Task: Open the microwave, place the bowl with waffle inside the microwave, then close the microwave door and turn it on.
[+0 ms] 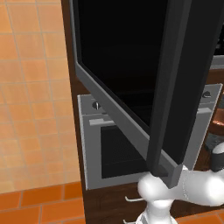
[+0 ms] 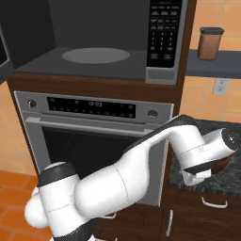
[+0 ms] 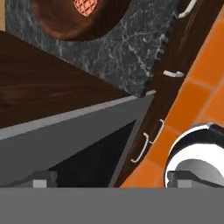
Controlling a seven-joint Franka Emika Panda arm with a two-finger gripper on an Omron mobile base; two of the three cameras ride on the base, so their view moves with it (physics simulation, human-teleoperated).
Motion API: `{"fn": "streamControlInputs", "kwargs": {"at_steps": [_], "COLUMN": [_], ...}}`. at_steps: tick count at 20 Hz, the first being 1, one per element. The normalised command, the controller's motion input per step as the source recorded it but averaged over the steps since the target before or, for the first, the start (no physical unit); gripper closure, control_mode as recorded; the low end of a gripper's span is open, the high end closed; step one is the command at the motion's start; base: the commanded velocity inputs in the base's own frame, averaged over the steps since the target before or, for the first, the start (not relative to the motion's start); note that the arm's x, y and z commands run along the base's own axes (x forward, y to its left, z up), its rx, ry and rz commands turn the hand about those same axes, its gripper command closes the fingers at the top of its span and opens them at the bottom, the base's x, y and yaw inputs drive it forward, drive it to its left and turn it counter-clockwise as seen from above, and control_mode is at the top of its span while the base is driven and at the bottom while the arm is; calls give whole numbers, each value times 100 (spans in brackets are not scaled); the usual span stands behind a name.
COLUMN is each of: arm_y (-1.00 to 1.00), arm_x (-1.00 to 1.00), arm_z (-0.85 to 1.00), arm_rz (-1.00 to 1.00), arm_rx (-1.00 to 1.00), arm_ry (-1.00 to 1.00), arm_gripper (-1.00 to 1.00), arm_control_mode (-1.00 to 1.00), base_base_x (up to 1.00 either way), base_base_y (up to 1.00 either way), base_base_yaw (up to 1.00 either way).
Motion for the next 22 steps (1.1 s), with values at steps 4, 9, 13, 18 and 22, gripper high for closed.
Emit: {"fn": "streamControlInputs", "kwargs": {"at_steps": [4,9,13,18,22], "arm_y": [-86,-43,-36,-3,0], "arm_x": [68,61,68,38,9], "arm_z": [-78,-48,-43,-71,-42], "arm_rz": [-15,-31,-34,-19,-7], "arm_rx": [15,1,0,-1,-4], "arm_ry": [2,0,0,-3,-12], "arm_gripper": [-100,-100,-100,-100,-100], "arm_control_mode": [-100,-100,-100,-100,-100], "base_base_x": [0,0,0,0,0], "base_base_y": [0,0,0,0,0], "base_base_yaw": [0,0,0,0,0]}}
